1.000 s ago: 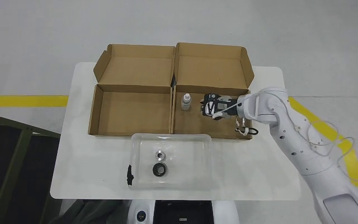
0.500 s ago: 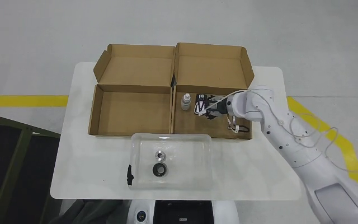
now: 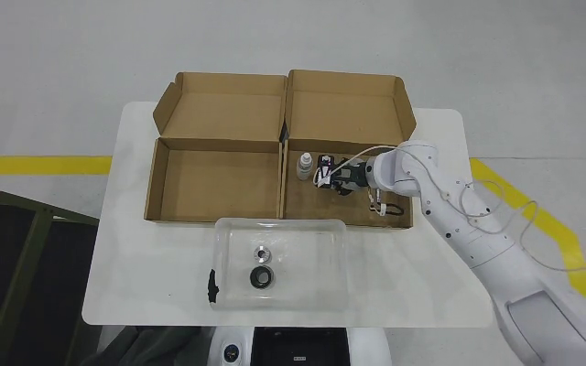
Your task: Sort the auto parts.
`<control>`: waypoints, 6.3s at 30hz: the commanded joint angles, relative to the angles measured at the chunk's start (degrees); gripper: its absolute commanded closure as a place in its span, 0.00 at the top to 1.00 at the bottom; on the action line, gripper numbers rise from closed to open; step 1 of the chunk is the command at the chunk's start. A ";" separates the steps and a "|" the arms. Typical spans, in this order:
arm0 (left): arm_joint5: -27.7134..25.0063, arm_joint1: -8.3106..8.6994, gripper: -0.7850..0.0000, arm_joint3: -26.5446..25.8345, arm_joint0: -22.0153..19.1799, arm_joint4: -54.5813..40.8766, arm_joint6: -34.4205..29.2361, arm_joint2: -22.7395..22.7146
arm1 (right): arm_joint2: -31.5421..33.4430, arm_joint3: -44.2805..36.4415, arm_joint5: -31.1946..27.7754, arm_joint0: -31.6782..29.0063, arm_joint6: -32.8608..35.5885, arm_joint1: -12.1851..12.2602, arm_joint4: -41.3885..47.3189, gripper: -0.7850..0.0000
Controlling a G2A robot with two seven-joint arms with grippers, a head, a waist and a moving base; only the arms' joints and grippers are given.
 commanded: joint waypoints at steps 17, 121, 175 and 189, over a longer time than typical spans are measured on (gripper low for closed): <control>0.00 0.00 1.00 0.00 0.00 0.00 0.00 0.00 | 7.82 -6.13 1.14 -6.37 -1.71 2.14 5.60 1.00; 0.00 0.00 1.00 0.00 0.00 0.00 0.00 0.00 | -4.57 -25.40 6.30 -17.69 4.33 -1.15 2.35 0.42; 0.00 0.00 1.00 0.00 0.00 0.00 0.00 0.00 | -5.34 -21.07 4.06 -15.01 -0.56 -5.92 4.84 0.00; 0.00 0.00 1.00 0.00 0.00 0.00 0.00 0.00 | 3.11 -25.96 1.60 -18.91 -11.51 -4.04 6.94 0.00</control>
